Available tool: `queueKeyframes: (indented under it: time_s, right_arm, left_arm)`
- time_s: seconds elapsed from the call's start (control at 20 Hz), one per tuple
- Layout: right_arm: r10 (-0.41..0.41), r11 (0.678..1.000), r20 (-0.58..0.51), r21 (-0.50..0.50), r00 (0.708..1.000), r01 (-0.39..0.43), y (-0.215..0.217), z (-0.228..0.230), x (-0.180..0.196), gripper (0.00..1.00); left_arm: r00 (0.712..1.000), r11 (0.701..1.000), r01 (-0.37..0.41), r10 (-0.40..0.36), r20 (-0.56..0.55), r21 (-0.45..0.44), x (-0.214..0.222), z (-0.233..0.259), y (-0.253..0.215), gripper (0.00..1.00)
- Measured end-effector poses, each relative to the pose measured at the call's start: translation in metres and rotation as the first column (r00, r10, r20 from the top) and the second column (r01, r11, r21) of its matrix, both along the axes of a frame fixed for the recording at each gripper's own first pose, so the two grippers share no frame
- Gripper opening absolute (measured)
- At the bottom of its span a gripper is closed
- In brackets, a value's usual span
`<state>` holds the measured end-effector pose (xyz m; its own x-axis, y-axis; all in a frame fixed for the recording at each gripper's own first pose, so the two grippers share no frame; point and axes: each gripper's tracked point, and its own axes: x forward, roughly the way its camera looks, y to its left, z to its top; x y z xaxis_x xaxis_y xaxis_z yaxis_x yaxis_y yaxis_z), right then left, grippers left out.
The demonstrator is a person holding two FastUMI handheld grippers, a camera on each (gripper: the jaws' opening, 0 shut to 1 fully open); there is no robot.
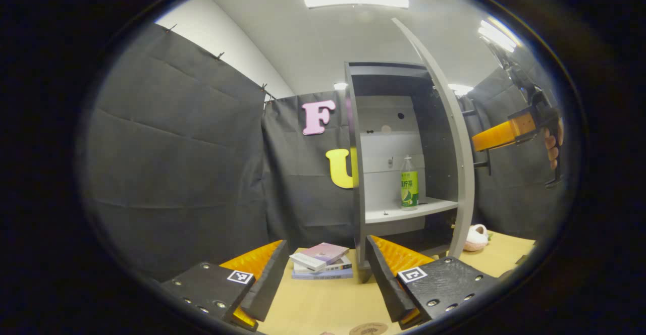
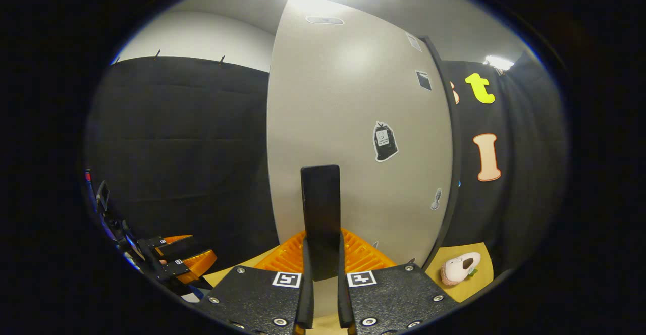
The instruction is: Open the cabinet door with the right hand, grasp the bottle in the cabinet with the left hand and place it on the coaster, then close the cabinet door with the right hand.
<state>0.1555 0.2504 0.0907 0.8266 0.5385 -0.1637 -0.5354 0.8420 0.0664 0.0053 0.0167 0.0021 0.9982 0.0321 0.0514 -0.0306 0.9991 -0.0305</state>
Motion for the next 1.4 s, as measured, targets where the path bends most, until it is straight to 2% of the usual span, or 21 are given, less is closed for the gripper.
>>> queueKeyframes:
  time_s: [0.25, 0.3, 0.35, 0.4, 0.45, 0.55, 0.6, 0.8, 0.9, 1.05, 1.25, 1.3, 1.4]
  right_arm:
    - [-0.027, 1.0, 0.001, 0.002, 1.0, 0.027, -0.019, 0.005, -0.009, 0.18]
    - [-0.033, 0.999, 0.006, 0.001, 0.999, 0.033, -0.023, 0.007, -0.01, 0.18]
    - [-0.039, 0.999, 0.009, 0.003, 0.999, 0.039, -0.027, 0.007, -0.012, 0.18]
    - [-0.047, 0.999, 0.012, 0.005, 0.999, 0.047, -0.031, 0.008, -0.013, 0.18]
    - [-0.06, 0.998, 0.014, 0.008, 0.998, 0.06, -0.035, 0.008, -0.012, 0.18]
    - [-0.087, 0.996, 0.019, 0.009, 0.996, 0.087, -0.045, 0.009, -0.015, 0.18]
    - [-0.101, 0.995, 0.021, 0.006, 0.995, 0.1, -0.051, 0.01, -0.015, 0.18]
    - [-0.142, 0.989, 0.042, -0.022, 0.989, 0.143, -0.072, 0.008, -0.011, 0.17]
    - [-0.165, 0.985, 0.06, -0.043, 0.984, 0.168, -0.087, 0.009, -0.007, 0.17]
    - [-0.191, 0.979, 0.082, -0.058, 0.978, 0.196, -0.109, 0.008, -0.002, 0.17]
    - [-0.224, 0.974, 0.073, -0.013, 0.972, 0.225, -0.14, 0.007, 0.001, 0.17]
    - [-0.218, 0.976, 0.072, -0.003, 0.973, 0.219, -0.143, 0.007, 0.001, 0.17]
    - [-0.176, 0.984, 0.064, 0.025, 0.982, 0.175, -0.138, 0.007, -0.004, 0.17]
  left_arm:
    - [0.999, 0.998, 0.052, -0.052, 0.003, -0.021, 0.009, 0.001, -0.038, 0.88]
    - [0.998, 0.998, 0.062, -0.062, 0.003, -0.019, 0.011, 0.003, -0.045, 0.92]
    - [0.997, 0.997, 0.072, -0.072, 0.005, -0.016, 0.012, 0.004, -0.051, 0.88]
    - [0.997, 0.997, 0.081, -0.081, 0.005, -0.011, 0.014, 0.006, -0.057, 0.92]
    - [0.996, 0.996, 0.092, -0.092, 0.005, -0.007, 0.016, 0.006, -0.065, 0.88]
    - [0.994, 0.994, 0.109, -0.109, 0.005, -0.006, 0.017, 0.006, -0.08, 0.88]
    - [0.993, 0.993, 0.116, -0.116, 0.005, -0.01, 0.018, 0.007, -0.087, 0.92]
    - [0.99, 0.99, 0.139, -0.139, 0.004, -0.028, 0.024, 0.008, -0.115, 0.88]
    - [0.99, 0.99, 0.14, -0.14, 0.001, -0.034, 0.025, 0.008, -0.126, 0.92]
    - [0.992, 0.991, 0.129, -0.13, -0.006, -0.038, 0.026, 0.007, -0.137, 0.92]
    - [0.995, 0.994, 0.102, -0.102, -0.02, -0.037, 0.029, 0.007, -0.149, 0.88]
    - [0.995, 0.995, 0.096, -0.097, -0.023, -0.033, 0.03, 0.009, -0.152, 0.92]
    - [0.995, 0.995, 0.093, -0.093, -0.022, -0.023, 0.035, 0.014, -0.16, 0.92]
